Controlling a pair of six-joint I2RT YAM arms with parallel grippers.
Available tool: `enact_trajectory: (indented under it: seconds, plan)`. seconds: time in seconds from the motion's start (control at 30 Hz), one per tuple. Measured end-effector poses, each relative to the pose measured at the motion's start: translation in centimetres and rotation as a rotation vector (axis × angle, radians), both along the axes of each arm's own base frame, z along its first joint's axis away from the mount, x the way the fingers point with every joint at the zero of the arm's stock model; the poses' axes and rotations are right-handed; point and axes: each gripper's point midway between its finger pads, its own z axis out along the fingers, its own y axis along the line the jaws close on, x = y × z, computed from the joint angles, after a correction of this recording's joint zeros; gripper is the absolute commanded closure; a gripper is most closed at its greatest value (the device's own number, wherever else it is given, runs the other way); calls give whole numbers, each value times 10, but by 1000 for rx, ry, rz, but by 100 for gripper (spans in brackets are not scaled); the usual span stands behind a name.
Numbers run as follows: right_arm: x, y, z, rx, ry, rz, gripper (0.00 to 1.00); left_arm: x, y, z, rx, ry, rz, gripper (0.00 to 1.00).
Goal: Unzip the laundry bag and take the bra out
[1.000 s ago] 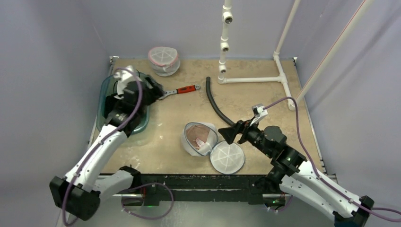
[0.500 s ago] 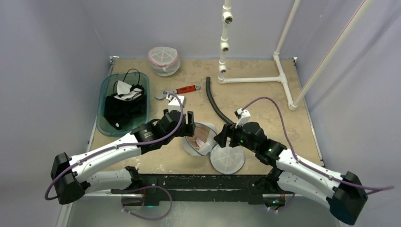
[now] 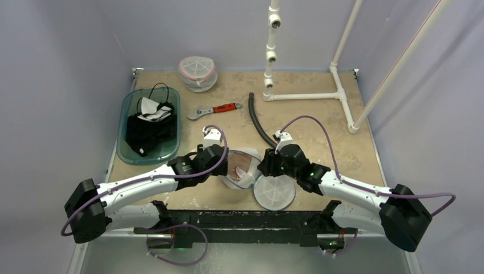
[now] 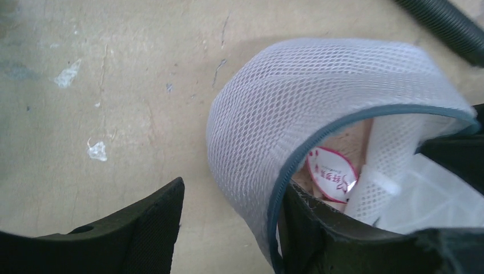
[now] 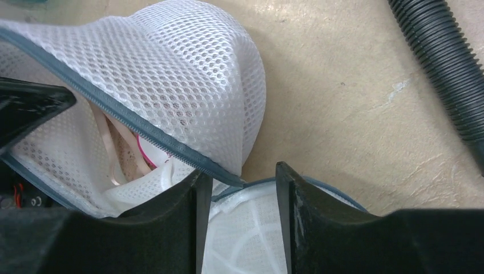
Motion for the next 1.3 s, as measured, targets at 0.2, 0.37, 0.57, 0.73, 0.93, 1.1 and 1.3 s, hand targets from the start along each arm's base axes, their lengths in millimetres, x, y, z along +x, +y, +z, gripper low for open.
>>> enact_trajectory:
  seconds: [0.2, 0.37, 0.57, 0.73, 0.93, 1.1, 1.3]
  plan:
    - [2, -1, 1, -10, -13, -13, 59, -7, 14, -26, 36, 36, 34, 58]
    - [-2, -3, 11, 0, -35, -19, 46, -11, 18, -37, 40, 51, 48, 64]
    - [-38, 29, 72, 136, -144, 160, 45, -11, 15, -41, 14, 45, 45, 71]
    - [-53, 60, 100, 194, -162, 274, 48, -10, 8, -39, -20, 40, 36, 72]
    - [-54, 82, 58, 90, -73, 308, 44, -13, 5, -45, -48, 57, 36, 73]
    - [-36, 76, 21, -16, -33, 196, 31, -14, 2, -42, -74, 59, 33, 73]
    - [-15, 67, 8, -76, -57, 64, 26, -18, -2, -41, -98, 80, 22, 72]
